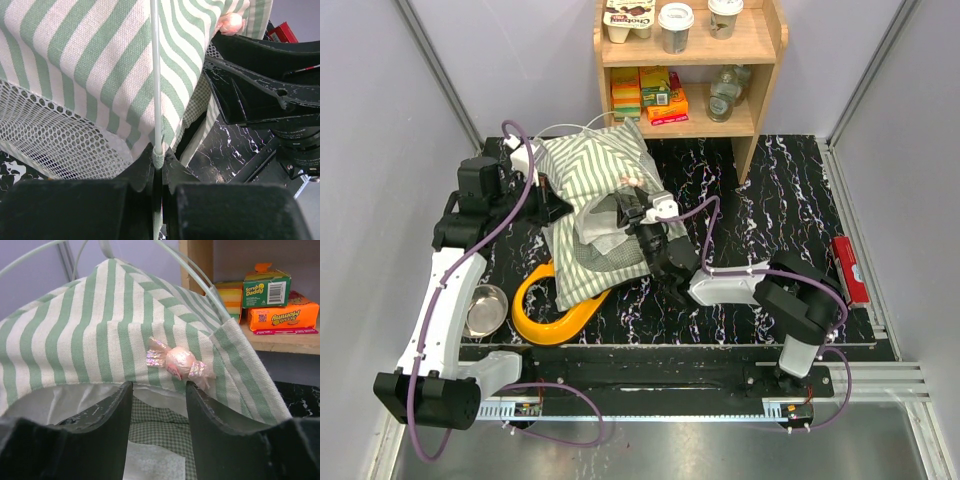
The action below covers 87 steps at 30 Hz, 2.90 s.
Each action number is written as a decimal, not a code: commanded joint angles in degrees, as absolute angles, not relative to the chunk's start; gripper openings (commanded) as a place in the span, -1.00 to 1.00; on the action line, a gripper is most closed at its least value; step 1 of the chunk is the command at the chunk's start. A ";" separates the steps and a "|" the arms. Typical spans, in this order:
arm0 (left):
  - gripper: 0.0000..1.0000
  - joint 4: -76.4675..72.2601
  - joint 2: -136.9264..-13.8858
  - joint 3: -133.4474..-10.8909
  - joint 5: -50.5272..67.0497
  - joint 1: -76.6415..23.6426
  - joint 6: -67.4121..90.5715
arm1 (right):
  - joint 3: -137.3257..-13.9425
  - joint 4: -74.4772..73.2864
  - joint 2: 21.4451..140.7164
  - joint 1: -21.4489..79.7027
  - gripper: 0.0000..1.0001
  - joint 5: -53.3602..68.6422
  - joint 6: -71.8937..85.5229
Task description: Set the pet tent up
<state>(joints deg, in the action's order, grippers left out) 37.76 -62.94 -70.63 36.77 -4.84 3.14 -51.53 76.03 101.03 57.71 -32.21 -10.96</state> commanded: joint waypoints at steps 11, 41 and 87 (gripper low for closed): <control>-1.00 31.38 -61.17 -71.81 37.53 -5.80 4.57 | -50.72 88.33 102.49 67.23 0.22 -46.66 -18.28; -1.00 31.73 -60.64 -71.54 40.25 -6.50 4.48 | -71.97 85.69 117.15 55.72 0.37 -49.04 -13.80; -1.00 29.88 -61.87 -69.17 35.33 -6.68 1.85 | -81.21 -18.10 84.29 47.72 -0.94 42.95 4.04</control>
<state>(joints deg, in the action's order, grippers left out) 36.03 -62.30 -69.45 36.38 -6.46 2.11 -77.45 -8.56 90.26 47.44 30.87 7.01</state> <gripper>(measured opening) 0.049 0.016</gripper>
